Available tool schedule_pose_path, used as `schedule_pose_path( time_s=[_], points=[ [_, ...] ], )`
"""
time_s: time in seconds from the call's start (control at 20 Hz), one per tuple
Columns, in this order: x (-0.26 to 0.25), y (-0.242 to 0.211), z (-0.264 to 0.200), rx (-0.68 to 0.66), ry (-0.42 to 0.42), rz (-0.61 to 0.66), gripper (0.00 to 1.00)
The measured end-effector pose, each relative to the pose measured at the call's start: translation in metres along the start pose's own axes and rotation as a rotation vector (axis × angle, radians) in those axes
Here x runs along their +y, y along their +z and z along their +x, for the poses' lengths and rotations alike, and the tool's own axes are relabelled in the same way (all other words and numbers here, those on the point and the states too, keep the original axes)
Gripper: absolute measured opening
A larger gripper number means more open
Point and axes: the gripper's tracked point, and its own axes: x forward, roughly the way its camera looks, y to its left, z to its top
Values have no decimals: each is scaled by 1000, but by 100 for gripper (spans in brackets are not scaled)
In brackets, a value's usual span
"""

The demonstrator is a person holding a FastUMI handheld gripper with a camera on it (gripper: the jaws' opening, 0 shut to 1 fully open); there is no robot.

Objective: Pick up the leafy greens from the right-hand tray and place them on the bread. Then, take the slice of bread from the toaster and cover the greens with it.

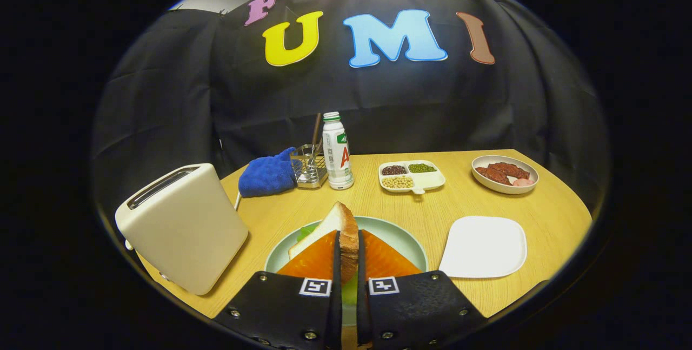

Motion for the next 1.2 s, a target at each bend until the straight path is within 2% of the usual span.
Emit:
schedule_pose_path(
  time_s=[0.2,0.35,0.45,0.6,0.85,1.2],
  points=[
    [-4,-5,3,3,-19,-59,11],
    [-9,-7,3,-4,-24,-63,20],
    [-12,-9,5,3,-22,-47,20],
    [-19,-15,8,23,-31,-31,29],
    [-25,-22,11,41,-21,12,29],
    [-24,-17,6,8,9,-9,31]
  ],
)
